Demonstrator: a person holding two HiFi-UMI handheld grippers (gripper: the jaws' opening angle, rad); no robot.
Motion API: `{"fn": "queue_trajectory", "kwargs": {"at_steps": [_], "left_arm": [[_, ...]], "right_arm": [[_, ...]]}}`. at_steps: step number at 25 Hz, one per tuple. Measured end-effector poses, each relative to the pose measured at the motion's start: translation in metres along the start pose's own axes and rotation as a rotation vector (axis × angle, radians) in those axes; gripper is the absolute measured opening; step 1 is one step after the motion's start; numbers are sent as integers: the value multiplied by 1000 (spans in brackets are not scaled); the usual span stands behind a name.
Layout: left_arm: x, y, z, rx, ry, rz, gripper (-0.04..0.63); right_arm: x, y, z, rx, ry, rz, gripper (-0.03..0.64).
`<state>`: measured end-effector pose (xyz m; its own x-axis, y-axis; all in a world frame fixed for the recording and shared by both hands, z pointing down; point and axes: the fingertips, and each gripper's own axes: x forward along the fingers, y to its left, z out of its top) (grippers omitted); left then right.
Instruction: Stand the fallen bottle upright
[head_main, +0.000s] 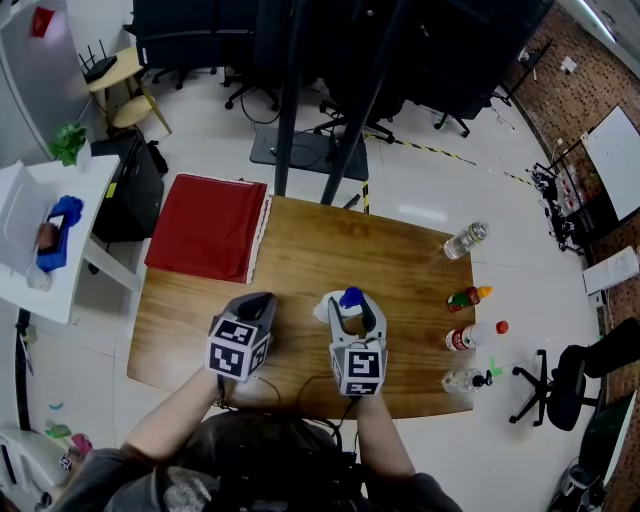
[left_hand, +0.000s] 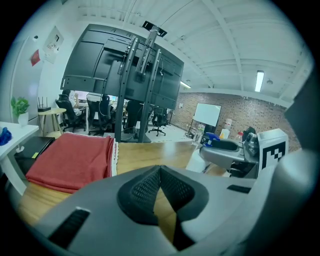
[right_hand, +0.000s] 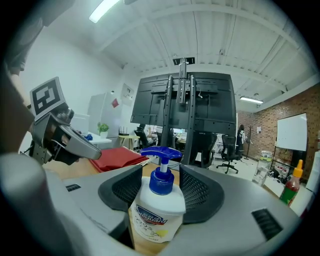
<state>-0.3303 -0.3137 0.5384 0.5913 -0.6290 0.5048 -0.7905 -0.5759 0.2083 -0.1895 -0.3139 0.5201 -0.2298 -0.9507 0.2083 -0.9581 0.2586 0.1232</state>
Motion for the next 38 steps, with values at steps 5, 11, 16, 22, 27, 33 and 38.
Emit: {"fn": "queue_trajectory", "kwargs": {"at_steps": [5,11,16,22,27,33,38], "left_arm": [[-3,0,1,-6,-3,4,28],[-8,-2,2,-6,-13,4,28],[-13,-4,3,-6,-23,2,28],[-28,-14,14,2,-68,-11,28],[-44,-26,25,50,-142,-15,28],[-75,-40,41,41,-238,-29,28],[-103,-57,59,50,-314,-55,28]], "right_arm": [[2,4,-2,17,24,16,363],[-4,3,-3,14,25,0,391],[-13,3,3,26,11,-7,391],[-38,5,-6,34,26,-24,391],[-57,9,4,53,-7,-37,391],[-83,23,41,95,-92,-30,329],[-111,32,83,109,-211,-37,244]]}}
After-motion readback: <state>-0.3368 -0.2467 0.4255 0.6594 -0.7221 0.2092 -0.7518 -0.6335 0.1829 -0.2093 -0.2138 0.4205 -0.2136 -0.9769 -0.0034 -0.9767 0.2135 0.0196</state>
